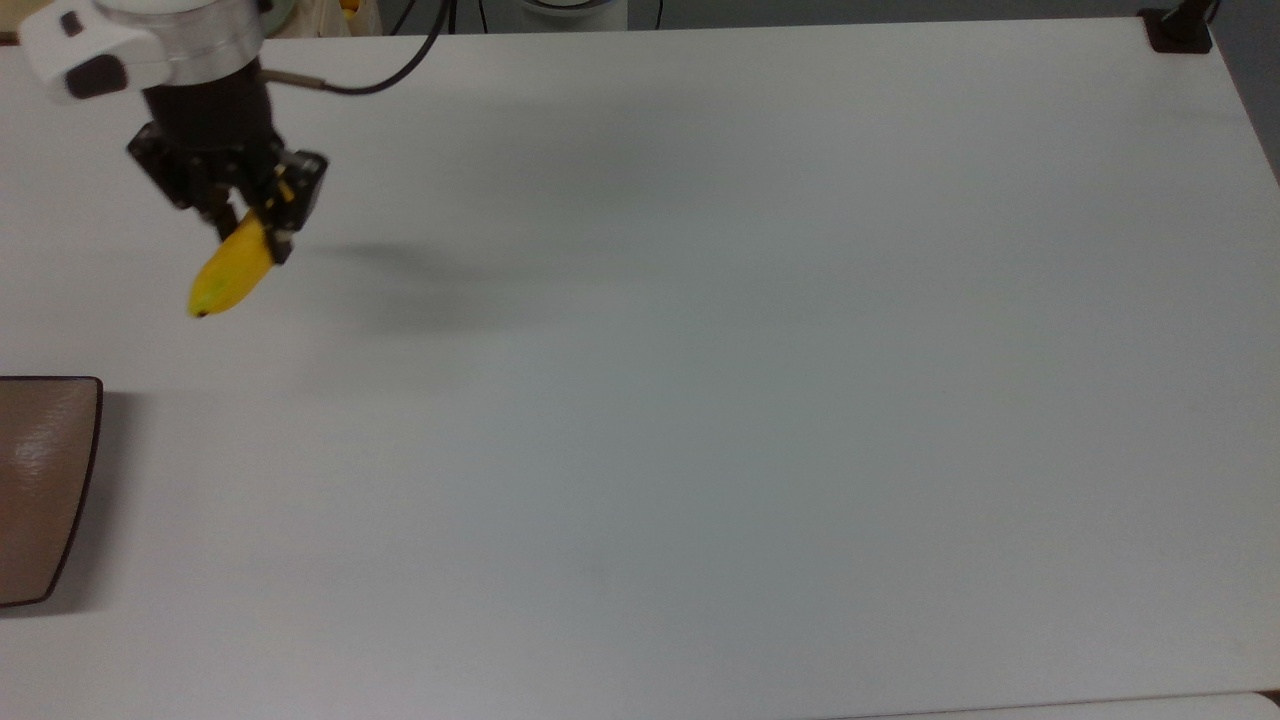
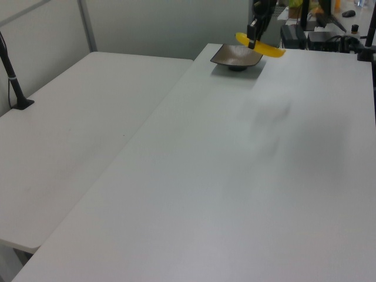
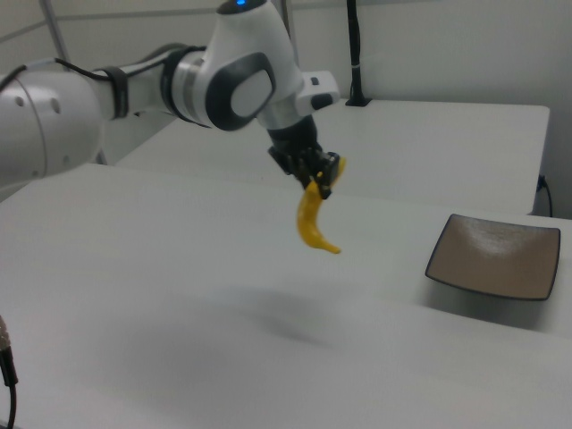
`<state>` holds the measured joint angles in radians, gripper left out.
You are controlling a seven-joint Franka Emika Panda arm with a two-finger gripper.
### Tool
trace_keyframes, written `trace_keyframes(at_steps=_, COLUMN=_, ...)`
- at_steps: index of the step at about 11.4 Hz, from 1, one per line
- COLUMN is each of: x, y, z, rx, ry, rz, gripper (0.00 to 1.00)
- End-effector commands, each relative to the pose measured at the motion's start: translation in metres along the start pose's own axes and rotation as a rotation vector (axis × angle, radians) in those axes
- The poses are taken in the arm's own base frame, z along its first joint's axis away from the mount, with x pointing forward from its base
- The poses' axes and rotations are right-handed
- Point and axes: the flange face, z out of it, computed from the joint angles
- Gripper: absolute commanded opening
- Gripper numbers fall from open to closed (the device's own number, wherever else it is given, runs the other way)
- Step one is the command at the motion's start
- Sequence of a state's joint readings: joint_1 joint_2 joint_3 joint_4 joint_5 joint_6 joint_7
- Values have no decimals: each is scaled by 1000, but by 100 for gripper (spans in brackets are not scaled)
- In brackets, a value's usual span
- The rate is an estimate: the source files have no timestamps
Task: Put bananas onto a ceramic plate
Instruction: 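Lift the banana and carry it toward the brown square plate, then lower the banana onto the plate and open the gripper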
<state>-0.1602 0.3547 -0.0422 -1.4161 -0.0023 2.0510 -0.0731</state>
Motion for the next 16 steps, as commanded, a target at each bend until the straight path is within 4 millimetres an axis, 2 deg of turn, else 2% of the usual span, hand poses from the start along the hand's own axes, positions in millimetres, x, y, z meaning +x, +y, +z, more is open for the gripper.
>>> trace_keyframes(at_steps=1, x=28, y=41, z=36, rx=-34, ry=204, rz=48, gripper=0)
trace_keyframes(at_steps=3, x=39, y=77, z=55, rx=-70, ry=336, rz=86, gripper=0)
trace_keyframes(at_steps=5, x=54, y=102, z=80, rx=-104, ry=437, rz=106, gripper=0)
trace_keyframes(at_steps=7, x=54, y=121, z=109, rx=-151, ry=523, rz=114, gripper=0)
trace_keyframes(at_steps=8, x=55, y=123, z=122, rx=-158, ry=540, rz=110, gripper=0)
trace_keyframes(at_steps=11, x=49, y=145, z=144, rx=-204, ry=578, rz=108, gripper=0)
trace_keyframes(at_steps=12, x=48, y=148, z=148, rx=-209, ry=595, rz=110, gripper=3)
trace_keyframes(at_steps=13, x=46, y=152, z=154, rx=-212, ry=594, rz=115, gripper=11)
trace_keyframes(at_steps=14, x=45, y=152, z=156, rx=-211, ry=593, rz=120, gripper=32)
trace_keyframes(at_steps=15, x=45, y=153, z=157, rx=-211, ry=593, rz=122, gripper=36)
trace_keyframes(at_steps=16, x=44, y=154, z=157, rx=-213, ry=602, rz=124, gripper=48)
